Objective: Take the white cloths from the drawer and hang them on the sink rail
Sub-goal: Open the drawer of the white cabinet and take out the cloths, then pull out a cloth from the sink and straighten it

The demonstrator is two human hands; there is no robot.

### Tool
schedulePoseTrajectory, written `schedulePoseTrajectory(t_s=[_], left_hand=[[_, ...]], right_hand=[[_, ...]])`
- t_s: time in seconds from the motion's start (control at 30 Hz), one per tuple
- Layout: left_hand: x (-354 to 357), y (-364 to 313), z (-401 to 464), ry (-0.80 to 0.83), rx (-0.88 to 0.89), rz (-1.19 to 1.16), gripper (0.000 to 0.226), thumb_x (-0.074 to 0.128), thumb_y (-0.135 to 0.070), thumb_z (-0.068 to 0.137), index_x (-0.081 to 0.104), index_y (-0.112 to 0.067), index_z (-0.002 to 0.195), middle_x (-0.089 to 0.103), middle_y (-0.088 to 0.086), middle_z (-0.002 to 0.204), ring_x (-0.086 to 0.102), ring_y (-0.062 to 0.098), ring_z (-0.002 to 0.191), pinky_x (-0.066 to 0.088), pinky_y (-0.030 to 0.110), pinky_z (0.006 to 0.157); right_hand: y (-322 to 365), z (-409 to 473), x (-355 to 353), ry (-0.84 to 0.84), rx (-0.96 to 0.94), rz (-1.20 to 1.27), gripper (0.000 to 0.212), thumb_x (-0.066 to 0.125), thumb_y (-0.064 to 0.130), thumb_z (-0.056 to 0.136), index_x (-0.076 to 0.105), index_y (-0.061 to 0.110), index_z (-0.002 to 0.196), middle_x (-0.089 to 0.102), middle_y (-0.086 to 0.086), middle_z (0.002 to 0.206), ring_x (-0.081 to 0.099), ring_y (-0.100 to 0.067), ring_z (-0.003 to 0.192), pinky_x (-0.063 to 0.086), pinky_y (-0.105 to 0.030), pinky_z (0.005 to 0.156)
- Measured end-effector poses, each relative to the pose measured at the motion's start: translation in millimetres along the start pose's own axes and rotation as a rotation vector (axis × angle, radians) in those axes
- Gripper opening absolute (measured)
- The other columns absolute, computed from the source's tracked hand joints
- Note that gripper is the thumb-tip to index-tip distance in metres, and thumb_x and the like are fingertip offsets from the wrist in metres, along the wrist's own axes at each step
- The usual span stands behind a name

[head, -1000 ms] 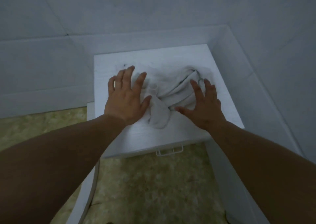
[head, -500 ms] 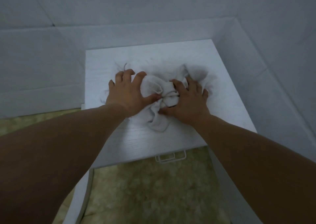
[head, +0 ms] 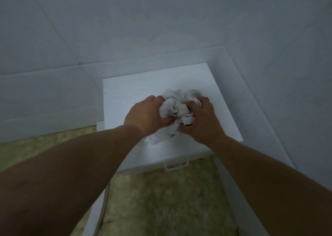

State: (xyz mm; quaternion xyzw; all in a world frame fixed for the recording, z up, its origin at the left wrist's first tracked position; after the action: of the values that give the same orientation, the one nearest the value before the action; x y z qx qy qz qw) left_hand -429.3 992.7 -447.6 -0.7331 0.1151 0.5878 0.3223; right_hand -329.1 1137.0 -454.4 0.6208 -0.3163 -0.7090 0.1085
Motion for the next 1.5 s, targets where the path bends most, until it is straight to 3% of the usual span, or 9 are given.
schedulePoseTrajectory(t_s=[0.17, 0.33, 0.47, 0.73, 0.87, 0.97, 1.2, 1.3, 1.5], left_hand=[[-81.3, -67.7, -35.9, 0.123, 0.169, 0.020, 0.076, 0.065, -0.074, 0.069, 0.047, -0.034, 0.131, 0.057, -0.002, 0.110, 0.059, 0.022, 0.101, 0.045, 0.033, 0.087], [-159.5, -135.0, -67.6, 0.221, 0.334, 0.053, 0.082, 0.072, -0.074, 0.058, 0.049, -0.033, 0.125, 0.054, -0.010, 0.107, 0.054, 0.014, 0.095, 0.042, 0.028, 0.082], [-204.1, -186.9, -99.5, 0.248, 0.424, 0.081, 0.077, 0.067, -0.077, 0.061, 0.049, -0.035, 0.124, 0.057, -0.009, 0.105, 0.058, 0.016, 0.096, 0.046, 0.030, 0.082], [-221.0, -315.8, -216.8, 0.287, 0.749, 0.050, 0.086, 0.072, -0.066, 0.071, 0.042, -0.023, 0.139, 0.058, 0.003, 0.127, 0.060, 0.024, 0.110, 0.045, 0.032, 0.090], [-235.1, -380.3, -302.3, 0.289, 0.910, -0.129, 0.102, 0.076, -0.060, 0.070, 0.024, -0.033, 0.153, 0.057, 0.007, 0.128, 0.060, 0.029, 0.112, 0.049, 0.039, 0.087], [-231.4, -412.6, -368.5, 0.349, 1.032, -0.125, 0.097, 0.078, -0.056, 0.070, 0.031, -0.032, 0.151, 0.055, 0.007, 0.131, 0.057, 0.029, 0.116, 0.047, 0.037, 0.089], [-236.0, -483.9, -500.1, 0.350, 1.334, -0.134, 0.079, 0.066, -0.064, 0.061, 0.064, -0.019, 0.127, 0.065, 0.006, 0.090, 0.066, 0.028, 0.070, 0.052, 0.031, 0.056], [-227.7, -504.8, -560.4, 0.400, 1.375, -0.102, 0.084, 0.062, -0.070, 0.062, 0.061, -0.021, 0.131, 0.066, 0.005, 0.097, 0.068, 0.027, 0.079, 0.053, 0.031, 0.065], [-202.3, -555.4, -729.3, 0.550, 1.525, 0.090, 0.093, 0.072, -0.064, 0.072, 0.032, -0.035, 0.150, 0.052, -0.001, 0.131, 0.056, 0.021, 0.115, 0.044, 0.033, 0.091]], right_hand=[[33.3, -34.2, -80.8, 0.020, 0.003, -0.012, 0.072, 0.068, 0.051, 0.059, 0.058, 0.023, 0.124, 0.040, -0.015, 0.137, 0.046, -0.038, 0.121, 0.045, -0.046, 0.099], [73.6, -77.0, -166.7, -0.033, 0.038, -0.017, 0.066, 0.082, 0.036, 0.067, 0.059, 0.019, 0.126, 0.039, -0.017, 0.139, 0.046, -0.039, 0.119, 0.047, -0.046, 0.097], [101.6, -130.3, -228.9, -0.128, 0.135, 0.012, 0.065, 0.063, 0.048, 0.061, 0.063, 0.017, 0.118, 0.044, -0.017, 0.128, 0.049, -0.038, 0.109, 0.048, -0.045, 0.091], [119.9, -310.0, -324.8, -0.328, 0.434, -0.006, 0.066, 0.066, 0.044, 0.059, 0.065, 0.019, 0.120, 0.045, -0.018, 0.128, 0.048, -0.039, 0.116, 0.048, -0.045, 0.094], [132.1, -422.9, -364.7, -0.493, 0.612, 0.013, 0.066, 0.063, 0.048, 0.057, 0.058, 0.029, 0.120, 0.044, -0.014, 0.131, 0.047, -0.038, 0.122, 0.048, -0.046, 0.097], [153.9, -499.9, -383.1, -0.523, 0.648, -0.063, 0.060, 0.065, 0.043, 0.059, 0.058, 0.029, 0.117, 0.045, -0.015, 0.124, 0.049, -0.038, 0.115, 0.050, -0.048, 0.092], [195.2, -662.6, -406.7, -0.745, 0.829, -0.054, 0.060, 0.066, 0.041, 0.059, 0.059, 0.028, 0.117, 0.042, -0.012, 0.129, 0.047, -0.036, 0.119, 0.049, -0.045, 0.095], [207.6, -730.8, -404.7, -0.775, 0.875, -0.091, 0.059, 0.067, 0.042, 0.058, 0.060, 0.029, 0.116, 0.042, -0.009, 0.127, 0.047, -0.031, 0.115, 0.049, -0.043, 0.093], [251.1, -901.9, -387.5, -0.943, 0.997, -0.135, 0.056, 0.070, 0.041, 0.065, 0.055, 0.028, 0.117, 0.047, -0.014, 0.126, 0.048, -0.032, 0.113, 0.050, -0.045, 0.091]])
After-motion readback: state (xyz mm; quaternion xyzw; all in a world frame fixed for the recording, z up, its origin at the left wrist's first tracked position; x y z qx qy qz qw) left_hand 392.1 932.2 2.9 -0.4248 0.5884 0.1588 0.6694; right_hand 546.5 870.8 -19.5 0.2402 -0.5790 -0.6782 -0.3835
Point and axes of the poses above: each hand's wrist, its own z-axis towards the middle knuckle, its own x-axis out of the palm, y = z × x, the point moved 8 cm from there along z, towards the middle knuckle
